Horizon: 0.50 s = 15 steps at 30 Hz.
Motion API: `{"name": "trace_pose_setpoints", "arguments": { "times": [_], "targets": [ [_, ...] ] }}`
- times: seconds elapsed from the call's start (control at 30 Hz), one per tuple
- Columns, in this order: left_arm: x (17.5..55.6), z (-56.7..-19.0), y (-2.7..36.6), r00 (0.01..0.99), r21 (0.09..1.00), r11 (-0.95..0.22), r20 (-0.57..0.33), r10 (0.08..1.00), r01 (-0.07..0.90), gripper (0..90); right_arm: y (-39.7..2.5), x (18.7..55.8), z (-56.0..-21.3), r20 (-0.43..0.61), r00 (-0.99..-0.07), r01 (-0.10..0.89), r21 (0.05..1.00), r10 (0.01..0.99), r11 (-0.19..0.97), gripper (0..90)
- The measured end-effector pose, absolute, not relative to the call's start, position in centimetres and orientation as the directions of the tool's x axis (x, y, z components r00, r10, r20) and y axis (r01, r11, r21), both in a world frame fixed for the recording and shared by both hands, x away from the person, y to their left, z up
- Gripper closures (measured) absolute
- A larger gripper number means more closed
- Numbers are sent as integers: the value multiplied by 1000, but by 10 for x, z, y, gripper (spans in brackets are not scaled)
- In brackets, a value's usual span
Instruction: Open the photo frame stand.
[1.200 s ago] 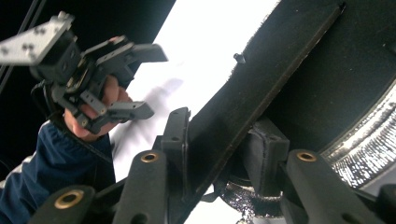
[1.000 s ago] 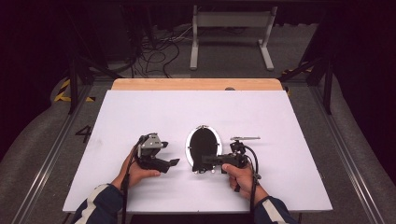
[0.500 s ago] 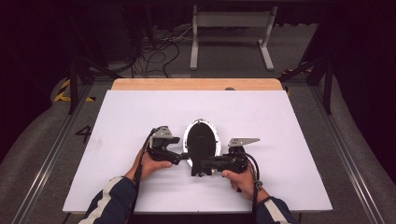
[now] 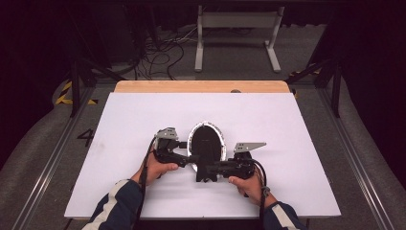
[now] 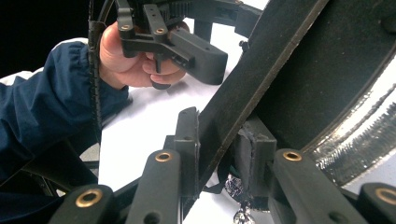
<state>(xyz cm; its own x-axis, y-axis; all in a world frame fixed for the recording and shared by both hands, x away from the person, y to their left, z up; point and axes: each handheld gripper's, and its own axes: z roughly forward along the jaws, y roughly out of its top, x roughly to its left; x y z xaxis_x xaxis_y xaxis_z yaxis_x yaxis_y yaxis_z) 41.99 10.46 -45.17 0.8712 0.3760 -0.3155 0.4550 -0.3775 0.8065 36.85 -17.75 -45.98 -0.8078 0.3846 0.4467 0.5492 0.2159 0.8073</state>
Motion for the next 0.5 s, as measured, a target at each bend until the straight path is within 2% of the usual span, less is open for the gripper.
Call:
{"name": "trace_pose_setpoints", "arguments": {
  "times": [0.17, 0.33, 0.5],
  "targets": [
    [420, -448, 109, 874, 818, -358, -320, 366, 450, 308, -179, 368, -460, 440, -812, 544, 809, 384, 224, 724],
    [417, -442, 113, 876, 841, -320, -314, 367, 436, 407, -180, 367, -458, 429, -808, 543, 808, 403, 229, 731],
    [414, -439, 113, 888, 858, -322, -277, 366, 400, 495, -182, 367, -459, 426, -800, 548, 806, 422, 224, 746]
  ]
}}
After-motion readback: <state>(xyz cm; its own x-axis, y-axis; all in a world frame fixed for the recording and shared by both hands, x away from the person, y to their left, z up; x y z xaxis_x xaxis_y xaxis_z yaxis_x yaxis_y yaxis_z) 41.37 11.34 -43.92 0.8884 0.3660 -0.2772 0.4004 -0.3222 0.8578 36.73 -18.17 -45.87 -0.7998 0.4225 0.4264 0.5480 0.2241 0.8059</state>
